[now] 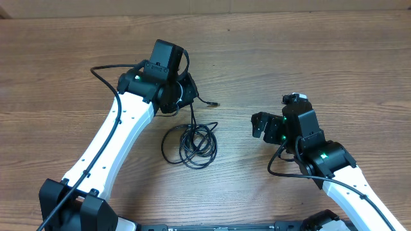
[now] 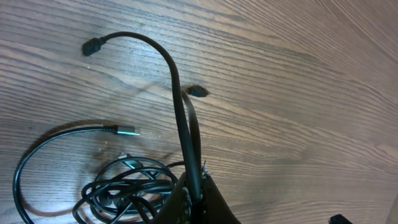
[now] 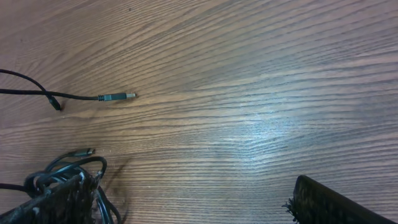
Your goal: Untangle cables
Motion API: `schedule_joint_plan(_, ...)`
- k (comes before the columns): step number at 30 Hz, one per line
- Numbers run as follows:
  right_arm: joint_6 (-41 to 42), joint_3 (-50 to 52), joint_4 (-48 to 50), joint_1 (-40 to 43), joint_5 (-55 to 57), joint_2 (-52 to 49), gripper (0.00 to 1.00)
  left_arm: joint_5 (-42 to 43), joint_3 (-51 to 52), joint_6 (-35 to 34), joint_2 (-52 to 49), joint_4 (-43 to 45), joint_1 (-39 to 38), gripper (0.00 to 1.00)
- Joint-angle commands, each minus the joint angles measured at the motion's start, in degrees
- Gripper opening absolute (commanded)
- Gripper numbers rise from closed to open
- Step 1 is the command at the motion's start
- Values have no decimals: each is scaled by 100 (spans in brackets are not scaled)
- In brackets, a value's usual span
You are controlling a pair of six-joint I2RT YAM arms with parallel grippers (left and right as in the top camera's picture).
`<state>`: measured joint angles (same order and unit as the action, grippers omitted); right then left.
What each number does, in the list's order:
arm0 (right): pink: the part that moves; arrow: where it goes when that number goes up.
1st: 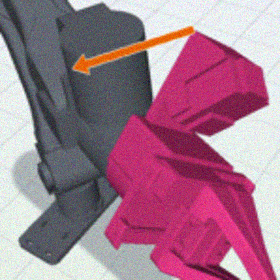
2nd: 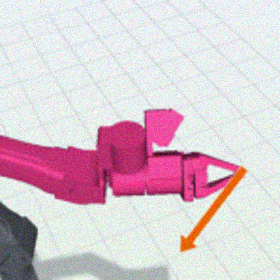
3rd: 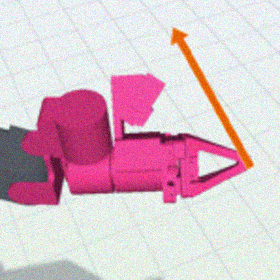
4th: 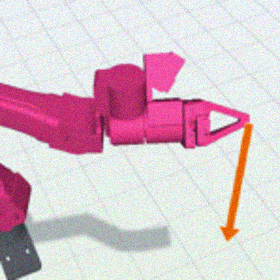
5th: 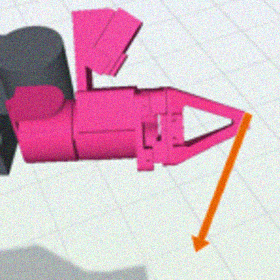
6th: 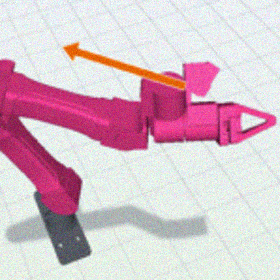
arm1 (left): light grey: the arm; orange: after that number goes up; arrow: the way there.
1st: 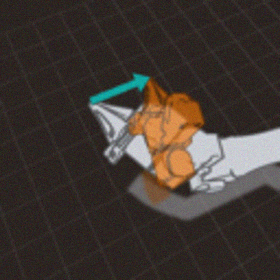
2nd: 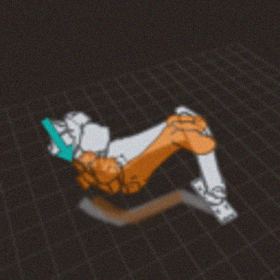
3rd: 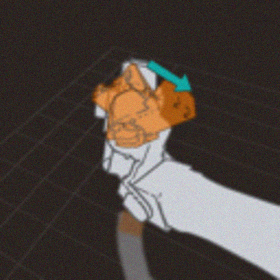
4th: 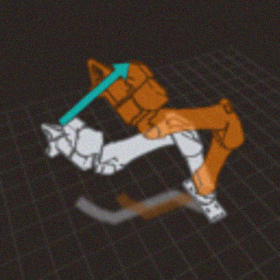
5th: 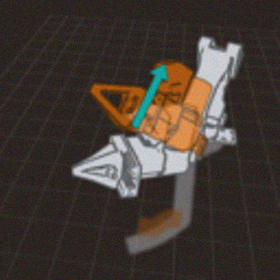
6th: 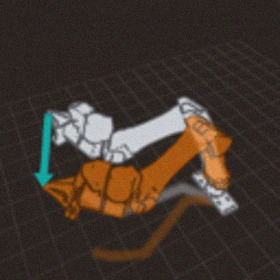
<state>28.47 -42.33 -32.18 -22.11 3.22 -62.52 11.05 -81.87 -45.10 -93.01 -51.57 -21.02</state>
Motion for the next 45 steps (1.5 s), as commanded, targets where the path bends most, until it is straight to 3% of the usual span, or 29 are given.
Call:
schedule_joint_plan(1, 4, -42, 15, 11, 7, 9, 100, -118, -111, -116, 120, -9, -2, 4)
schedule_joint_plan(5, 4, -42, 15, 11, 7, 9, 100, -118, -111, 96, 120, 2, -2, 4)
schedule_joint_plan(11, 4, -42, 15, 11, 7, 9, 100, -94, -111, 1440, 120, -9, -4, 4)
schedule_joint_plan(16, 4, -42, 70, 11, 7, 9, 100, 160, -111, 1628, 120, 76, 0, 4)
schedule_joint_plan(20, 7, -42, 693, 9, -535, 9, 100, 483, -111, 2865, 120, 129, 0, 7)
schedule_joint_plan(22, 7, -42, 837, 9, -911, 9, 100, 212, -111, 3322, 120, 72, 0, 38)
schedule_joint_plan(23, 50, -42, 892, 9, -1075, 9, 100, -105, -111, 3355, 120, 31, 0, 60)
schedule_joint_plan(26, 555, -42, 1025, 9, -1615, -55, 100, -953, -111, 3346, 120, -37, 0, 95)
schedule_joint_plan(27, 710, -42, 1029, 9, -1781, -109, 100, -1263, -111, 3303, 120, -55, 0, 100)
schedule_joint_plan(29, 758, -39, 1005, -9, -1945, -247, 100, -1818, -111, 2896, 120, -114, 0, 99)
schedule_joint_plan(31, 782, -39, 883, -13, -2031, -483, 100, -1738, -111, 2299, 120, -232, 0, 100)
schedule_joint_plan(34, 1117, -39, 723, -13, -2243, -898, 100, -1126, -39, 2236, 118, -334, -7, 95)
schedule_joint_plan(37, 1051, -39, 898, -52, -2909, -1263, 100, -1154, 11, 2190, 107, -466, 11, 89)
schedule_joint_plan(45, -1753, -42, 1338, -1080, -3132, -2452, 80, -1401, 11, 994, 103, -520, 428, 93)
